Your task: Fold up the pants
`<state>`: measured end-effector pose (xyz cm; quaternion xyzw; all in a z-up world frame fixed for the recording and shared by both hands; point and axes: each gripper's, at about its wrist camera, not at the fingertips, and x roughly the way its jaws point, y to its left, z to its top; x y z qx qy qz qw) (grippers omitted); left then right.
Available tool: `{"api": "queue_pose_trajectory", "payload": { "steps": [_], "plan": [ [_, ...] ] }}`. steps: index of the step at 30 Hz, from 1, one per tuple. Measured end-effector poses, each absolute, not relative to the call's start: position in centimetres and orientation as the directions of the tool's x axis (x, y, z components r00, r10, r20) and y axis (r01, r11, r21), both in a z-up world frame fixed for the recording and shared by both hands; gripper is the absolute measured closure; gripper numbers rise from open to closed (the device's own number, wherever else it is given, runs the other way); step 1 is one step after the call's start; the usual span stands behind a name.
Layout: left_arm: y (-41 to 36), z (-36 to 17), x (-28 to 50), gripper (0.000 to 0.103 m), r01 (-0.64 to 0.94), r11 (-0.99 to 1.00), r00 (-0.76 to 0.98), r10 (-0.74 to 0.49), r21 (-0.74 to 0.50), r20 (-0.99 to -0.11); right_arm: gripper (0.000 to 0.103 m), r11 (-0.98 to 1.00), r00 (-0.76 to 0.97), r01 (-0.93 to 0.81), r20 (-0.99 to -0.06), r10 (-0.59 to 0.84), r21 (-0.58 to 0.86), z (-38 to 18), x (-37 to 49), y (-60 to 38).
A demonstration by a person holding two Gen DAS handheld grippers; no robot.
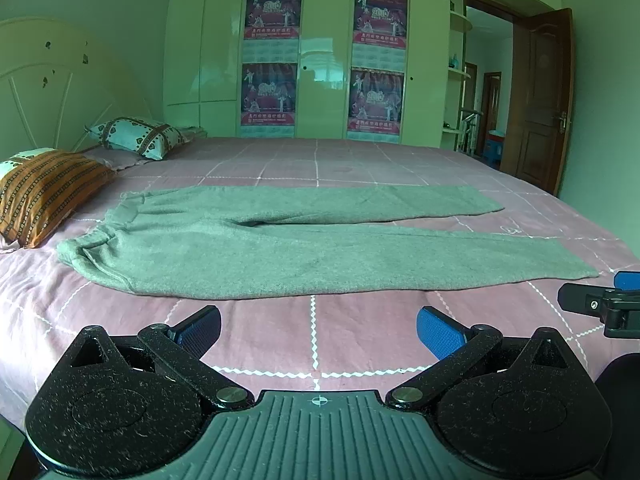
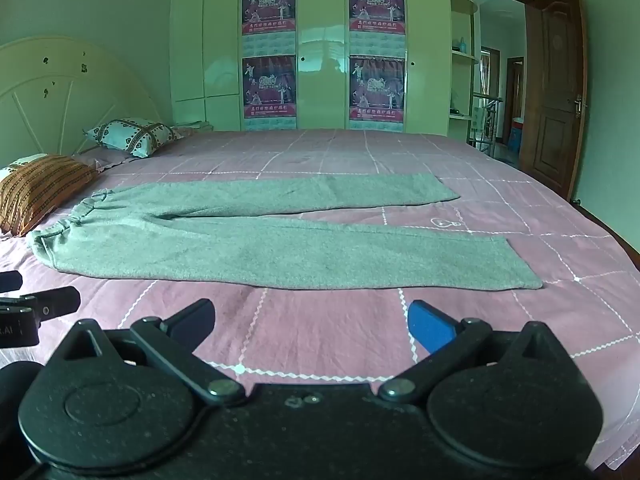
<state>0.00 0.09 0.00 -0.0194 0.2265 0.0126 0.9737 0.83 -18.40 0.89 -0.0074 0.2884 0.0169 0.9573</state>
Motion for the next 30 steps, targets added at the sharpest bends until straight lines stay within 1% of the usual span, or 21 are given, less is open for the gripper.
{"api": "queue_pose_trajectory", "payload": {
  "steps": [30],
  "plan": [
    [0.41,-0.28,0.32,0.0,-0.039,0.999,0.893,0.02,-0.032,-0.45,0.006,1.0,0.828,-0.024,-0.561,0.02,-0.001,0.82,1.01,-18.44]
  ]
}}
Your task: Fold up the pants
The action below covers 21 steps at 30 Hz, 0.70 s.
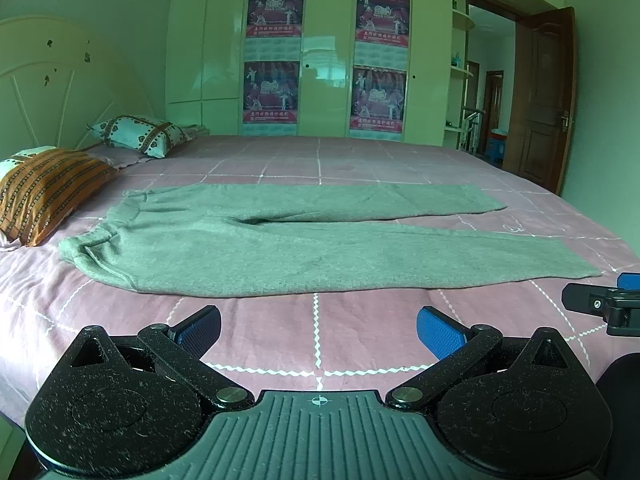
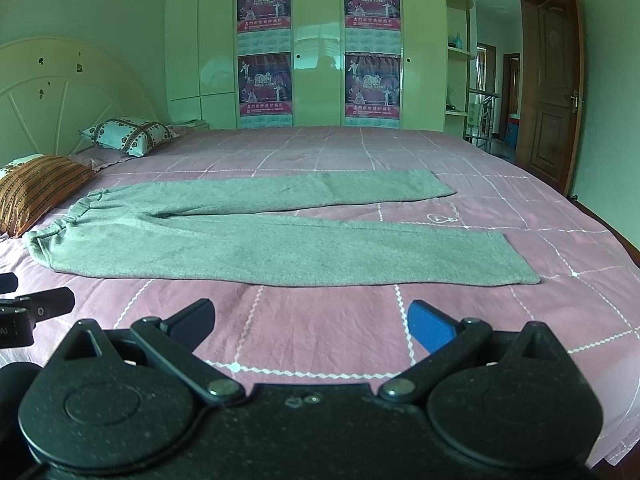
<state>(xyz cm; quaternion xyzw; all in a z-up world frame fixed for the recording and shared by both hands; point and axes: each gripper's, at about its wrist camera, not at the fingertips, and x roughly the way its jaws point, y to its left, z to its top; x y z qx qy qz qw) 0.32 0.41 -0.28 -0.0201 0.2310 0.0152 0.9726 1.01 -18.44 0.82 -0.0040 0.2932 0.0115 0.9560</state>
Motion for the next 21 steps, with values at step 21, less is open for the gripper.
{"api": "queue_pose_trajectory", "payload": {
  "steps": [21],
  "plan": [
    [0.46,-0.27,0.19,0.0,-0.042,0.999,0.892,0.024,-0.029,-0.452,0.006,1.0,0.825,-0.023,-0.564,0.019,-0.001,0.7,1.18,-18.46]
  ]
}}
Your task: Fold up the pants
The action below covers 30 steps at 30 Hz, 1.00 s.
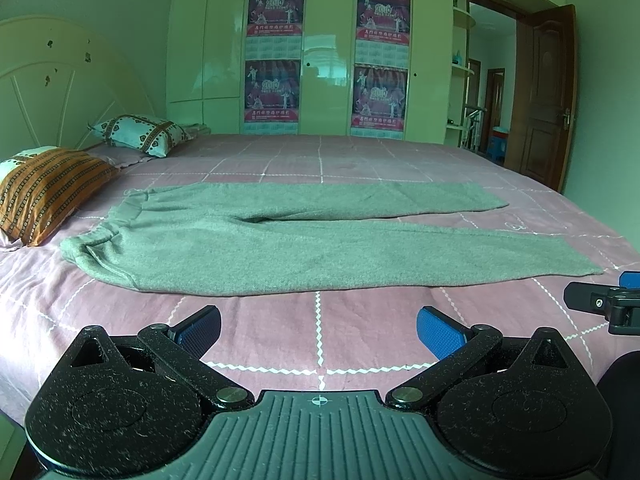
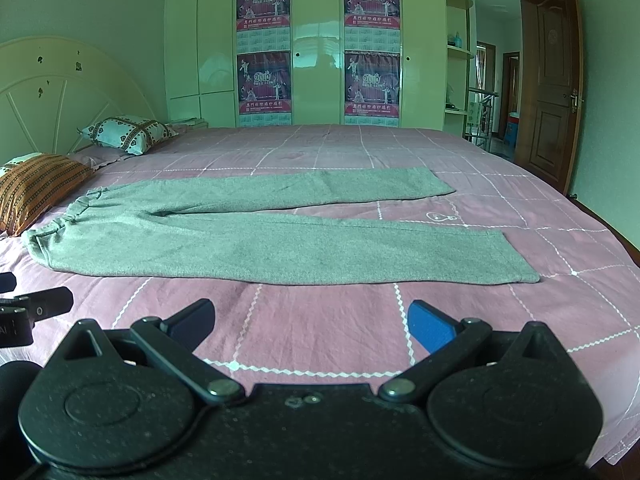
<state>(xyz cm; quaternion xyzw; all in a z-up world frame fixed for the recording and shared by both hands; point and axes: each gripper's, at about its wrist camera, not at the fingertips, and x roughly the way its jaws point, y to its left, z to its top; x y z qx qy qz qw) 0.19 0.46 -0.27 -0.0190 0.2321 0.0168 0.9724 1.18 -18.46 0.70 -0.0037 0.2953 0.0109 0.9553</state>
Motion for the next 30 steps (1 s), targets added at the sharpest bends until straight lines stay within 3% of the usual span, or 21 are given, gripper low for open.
{"api": "queue_pose_trajectory", "payload": {
  "steps": [30],
  "plan": [
    [0.59,-0.3,0.4,0.0,-0.047,0.998,0.89,0.027,-0.033,-0.454,0.006,1.0,0.824,-0.019,-0.566,0.024,0.014,0.28,1.3,-18.75]
  ]
}}
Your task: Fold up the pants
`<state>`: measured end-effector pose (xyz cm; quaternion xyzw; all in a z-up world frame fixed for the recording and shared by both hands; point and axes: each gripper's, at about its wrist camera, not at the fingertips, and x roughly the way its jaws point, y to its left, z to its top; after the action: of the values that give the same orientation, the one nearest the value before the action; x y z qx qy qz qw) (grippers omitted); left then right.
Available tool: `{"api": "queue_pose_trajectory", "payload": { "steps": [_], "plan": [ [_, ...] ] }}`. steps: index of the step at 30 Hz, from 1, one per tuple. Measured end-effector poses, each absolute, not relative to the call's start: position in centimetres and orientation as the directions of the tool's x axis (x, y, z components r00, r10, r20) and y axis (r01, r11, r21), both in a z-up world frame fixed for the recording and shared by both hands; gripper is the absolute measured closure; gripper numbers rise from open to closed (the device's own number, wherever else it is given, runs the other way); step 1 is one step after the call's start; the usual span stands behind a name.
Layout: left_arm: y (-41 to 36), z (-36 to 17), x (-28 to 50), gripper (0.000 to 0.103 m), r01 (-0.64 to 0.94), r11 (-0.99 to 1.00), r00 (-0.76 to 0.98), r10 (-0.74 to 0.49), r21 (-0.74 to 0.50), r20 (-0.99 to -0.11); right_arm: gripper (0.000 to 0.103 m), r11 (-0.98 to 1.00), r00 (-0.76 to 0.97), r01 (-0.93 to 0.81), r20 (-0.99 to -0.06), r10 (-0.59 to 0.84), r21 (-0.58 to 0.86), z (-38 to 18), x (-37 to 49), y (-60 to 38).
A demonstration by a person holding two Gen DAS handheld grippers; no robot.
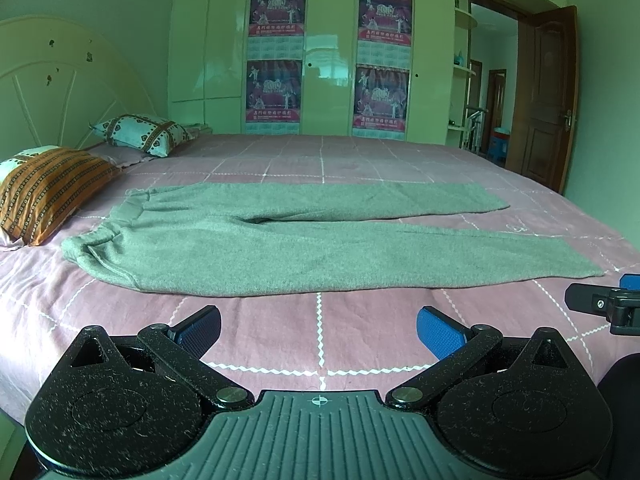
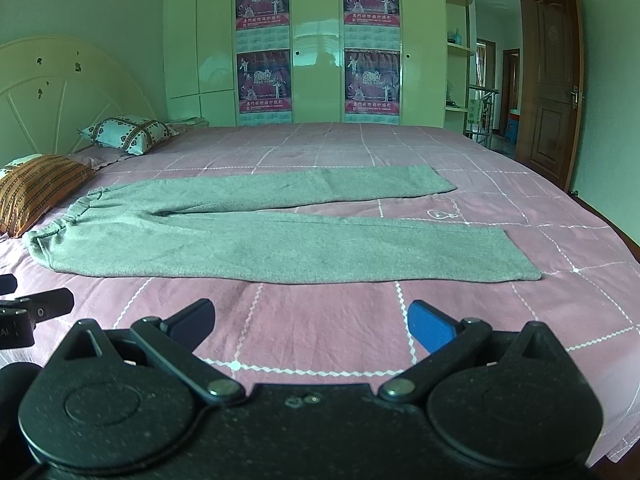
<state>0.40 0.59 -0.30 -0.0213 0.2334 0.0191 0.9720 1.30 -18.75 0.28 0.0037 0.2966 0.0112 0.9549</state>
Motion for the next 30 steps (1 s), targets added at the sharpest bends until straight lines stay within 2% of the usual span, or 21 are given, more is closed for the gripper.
{"api": "queue_pose_trajectory", "payload": {
  "steps": [8,14,21,25,30],
  "plan": [
    [1.1,-0.6,1.6,0.0,-0.06,0.998,0.866,0.038,-0.028,-0.499,0.006,1.0,0.826,-0.027,-0.564,0.027,0.009,0.7,1.7,-18.8],
    [2.6,-0.6,3.1,0.0,-0.097,0.992,0.864,0.041,-0.086,-0.501,0.006,0.999,0.822,-0.032,-0.568,0.026,-0.001,1.4,3.3,-18.6],
    [5.2,-0.9,6.4,0.0,-0.133,0.983,0.835,0.043,-0.125,-0.549,0.006,0.999,0.817,-0.042,-0.576,0.036,0.002,1.6,6.2,-18.5],
    [6.7,-0.5,8.9,0.0,-0.159,0.986,0.832,0.107,-0.048,-0.545,0.006,0.998,0.806,-0.061,-0.589,0.063,0.022,1.5,8.4,-18.3],
    [11.1,0.4,13.2,0.0,-0.202,0.979,0.824,0.163,-0.014,-0.543,0.019,0.994,0.794,-0.108,-0.599,0.099,0.02,1.9,13.2,-17.1]
  ]
}}
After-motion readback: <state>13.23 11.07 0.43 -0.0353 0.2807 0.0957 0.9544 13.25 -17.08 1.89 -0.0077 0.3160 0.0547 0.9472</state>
